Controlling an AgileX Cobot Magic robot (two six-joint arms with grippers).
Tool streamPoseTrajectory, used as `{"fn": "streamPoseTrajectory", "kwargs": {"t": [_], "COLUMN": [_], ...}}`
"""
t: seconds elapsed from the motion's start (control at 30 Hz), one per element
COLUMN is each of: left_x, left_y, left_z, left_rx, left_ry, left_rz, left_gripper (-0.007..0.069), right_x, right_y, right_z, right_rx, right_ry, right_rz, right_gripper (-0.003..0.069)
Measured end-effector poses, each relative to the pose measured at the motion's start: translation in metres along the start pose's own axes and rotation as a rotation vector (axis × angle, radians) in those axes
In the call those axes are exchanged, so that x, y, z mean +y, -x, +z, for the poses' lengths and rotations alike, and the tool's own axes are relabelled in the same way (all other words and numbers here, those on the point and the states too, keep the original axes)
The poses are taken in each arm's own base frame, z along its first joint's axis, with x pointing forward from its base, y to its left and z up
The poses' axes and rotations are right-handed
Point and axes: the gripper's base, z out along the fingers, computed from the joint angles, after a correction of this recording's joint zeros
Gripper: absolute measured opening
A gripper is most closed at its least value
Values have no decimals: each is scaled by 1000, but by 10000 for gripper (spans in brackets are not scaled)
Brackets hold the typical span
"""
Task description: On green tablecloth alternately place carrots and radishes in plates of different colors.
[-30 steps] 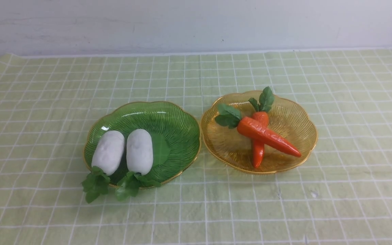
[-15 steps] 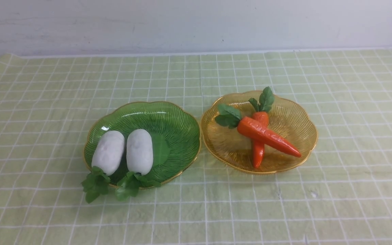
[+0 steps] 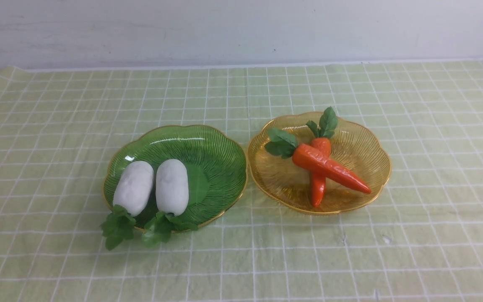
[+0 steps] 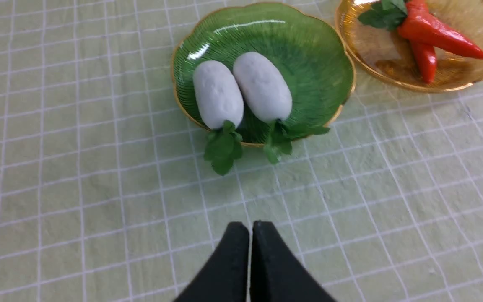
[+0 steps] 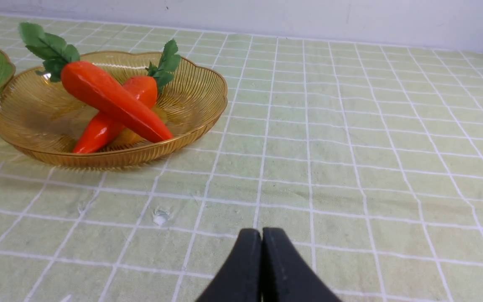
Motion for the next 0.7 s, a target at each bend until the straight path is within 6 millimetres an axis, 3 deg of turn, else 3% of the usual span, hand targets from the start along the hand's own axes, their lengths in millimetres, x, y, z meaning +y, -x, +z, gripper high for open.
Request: {"fn": "streamPoseTrajectory", "kwargs": {"t": [0.13,0.4,0.7], "left_x": [-3,-3,1], "left_y": [-38,-59,-76], "left_z": [8,34,69], "left_rx": [-192,-600,-602], "left_ry": [-35,-98,-88], "left_rz": [2,-106,-142], "left_gripper": [-8,-8,-8], "right_x": [0,0,0], "right_y": [0,0,0], "right_z": [0,0,0], "right_rx": [0,0,0], "right_ry": [0,0,0], "right_rz": [0,0,1], "right_gripper": [-13,-13,-13]}}
